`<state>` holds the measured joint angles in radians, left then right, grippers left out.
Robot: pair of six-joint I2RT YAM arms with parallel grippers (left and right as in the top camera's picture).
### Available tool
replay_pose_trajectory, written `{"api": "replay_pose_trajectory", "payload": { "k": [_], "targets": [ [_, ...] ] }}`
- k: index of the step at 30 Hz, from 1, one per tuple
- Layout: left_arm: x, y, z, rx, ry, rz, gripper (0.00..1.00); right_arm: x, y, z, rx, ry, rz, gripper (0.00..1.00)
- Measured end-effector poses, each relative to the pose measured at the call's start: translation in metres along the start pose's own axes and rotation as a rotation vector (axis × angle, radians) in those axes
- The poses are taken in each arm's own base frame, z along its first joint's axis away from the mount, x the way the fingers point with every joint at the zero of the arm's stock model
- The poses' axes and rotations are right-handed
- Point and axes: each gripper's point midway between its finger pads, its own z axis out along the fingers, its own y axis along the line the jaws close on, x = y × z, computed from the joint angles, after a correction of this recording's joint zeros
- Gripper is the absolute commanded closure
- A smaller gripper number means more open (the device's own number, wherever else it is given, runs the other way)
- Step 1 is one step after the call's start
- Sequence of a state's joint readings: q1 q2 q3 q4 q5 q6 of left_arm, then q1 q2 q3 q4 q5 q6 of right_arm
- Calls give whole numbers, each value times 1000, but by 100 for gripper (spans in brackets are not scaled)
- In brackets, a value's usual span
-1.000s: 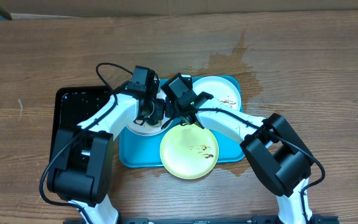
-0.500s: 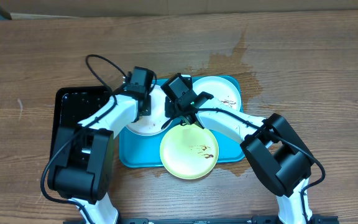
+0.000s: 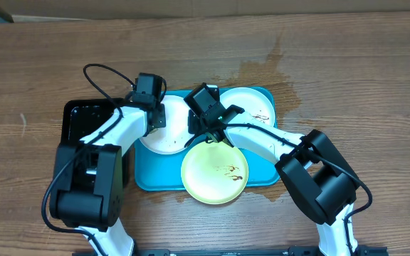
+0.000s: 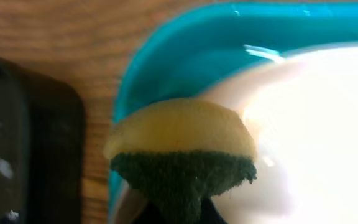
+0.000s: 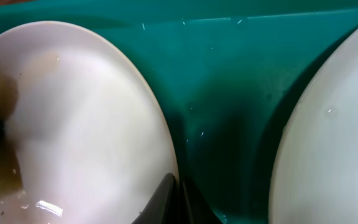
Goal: Clean dirty plates on tray and stack at the side
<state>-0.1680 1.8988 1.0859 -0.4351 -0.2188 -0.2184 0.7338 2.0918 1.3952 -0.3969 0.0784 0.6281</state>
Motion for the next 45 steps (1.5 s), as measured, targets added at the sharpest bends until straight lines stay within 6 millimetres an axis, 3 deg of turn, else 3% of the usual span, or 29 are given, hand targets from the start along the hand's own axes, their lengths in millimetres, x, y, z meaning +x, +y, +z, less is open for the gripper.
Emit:
{"api": "replay_pose_trajectory", "payload": {
  "k": [7, 21, 32, 36, 38, 43, 45],
  "targets": [
    [29, -28, -12, 179, 140, 20, 96, 0, 0, 0, 0, 1, 0, 95],
    [53, -83, -31, 363, 222, 48, 96, 1, -1, 0, 3, 6, 0, 95],
    [39, -81, -33, 356, 223, 30, 96, 1, -1, 0, 2, 6, 1, 93],
    [30, -56, -33, 223, 217, 33, 96, 0, 1, 0, -7, 4, -1, 84],
    [29, -40, -34, 139, 225, 37, 96, 1, 2, 0, -12, 5, 1, 75],
    [6, -15, -62, 52, 176, 23, 96, 0, 5, 0, -24, 3, 1, 71],
    [-10, -12, -84, 67, 122, 7, 96, 0, 5, 0, -25, 2, 1, 77]
  ]
}}
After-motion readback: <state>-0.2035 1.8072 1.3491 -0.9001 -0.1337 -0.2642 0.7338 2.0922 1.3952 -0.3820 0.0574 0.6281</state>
